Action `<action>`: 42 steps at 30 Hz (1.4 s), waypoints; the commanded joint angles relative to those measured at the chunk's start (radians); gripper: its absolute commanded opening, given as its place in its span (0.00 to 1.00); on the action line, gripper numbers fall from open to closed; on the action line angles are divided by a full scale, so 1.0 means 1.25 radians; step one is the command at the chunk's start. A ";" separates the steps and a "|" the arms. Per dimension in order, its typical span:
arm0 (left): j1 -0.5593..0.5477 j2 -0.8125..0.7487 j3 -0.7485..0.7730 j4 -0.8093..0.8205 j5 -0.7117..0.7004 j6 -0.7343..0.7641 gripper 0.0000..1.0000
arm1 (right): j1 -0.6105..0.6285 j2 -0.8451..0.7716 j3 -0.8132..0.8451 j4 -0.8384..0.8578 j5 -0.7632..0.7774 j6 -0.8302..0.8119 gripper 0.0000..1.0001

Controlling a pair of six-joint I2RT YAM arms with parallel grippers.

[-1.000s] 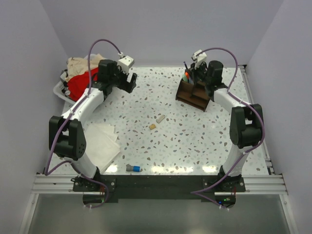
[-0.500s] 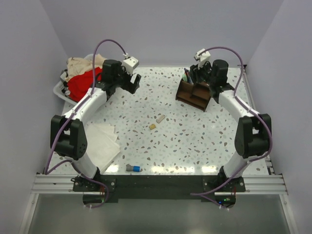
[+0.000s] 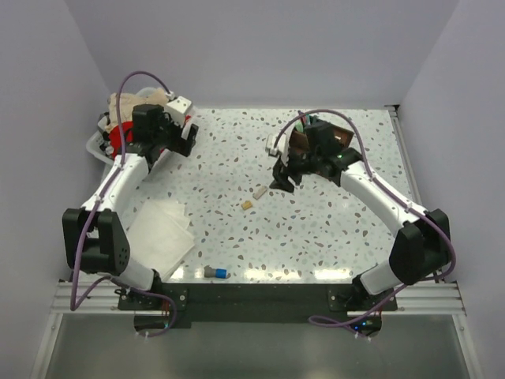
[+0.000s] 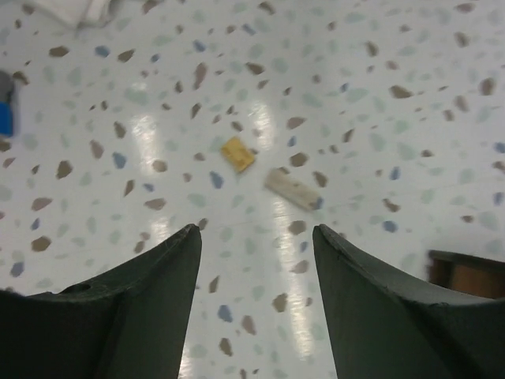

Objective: Sort the stationery into containers
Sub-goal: Pick up the stationery from the corner of the board.

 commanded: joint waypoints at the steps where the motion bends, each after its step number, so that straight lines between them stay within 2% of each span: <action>1: -0.026 -0.104 -0.040 -0.135 0.129 0.182 0.96 | 0.051 -0.047 -0.094 -0.026 -0.043 0.018 0.63; 4: -0.019 -0.177 -0.118 -0.116 0.057 0.186 0.96 | 0.105 -0.048 -0.162 0.056 -0.036 0.084 0.60; 7: 0.023 -0.241 -0.208 -0.041 0.019 0.169 0.98 | 0.150 -0.084 -0.279 0.226 -0.014 0.227 0.60; 8: 0.040 -0.255 -0.236 -0.023 0.007 0.164 0.98 | 0.181 -0.117 -0.314 0.323 0.002 0.266 0.61; 12: 0.053 -0.260 -0.229 0.007 -0.029 0.124 0.98 | 0.275 -0.164 -0.475 0.544 0.151 0.443 0.64; 14: 0.055 -0.269 -0.216 0.017 -0.045 0.101 0.98 | 0.314 -0.150 -0.488 0.614 0.202 0.467 0.64; 22: 0.055 -0.276 -0.168 0.023 -0.075 0.018 0.98 | 0.463 -0.036 -0.536 0.831 0.248 0.456 0.64; 34: 0.055 -0.310 -0.182 0.027 -0.083 0.046 0.98 | 0.558 0.018 -0.552 0.876 0.204 0.397 0.64; 42: 0.055 -0.327 -0.198 0.022 -0.077 0.021 0.98 | 0.591 0.082 -0.535 0.875 0.234 0.386 0.64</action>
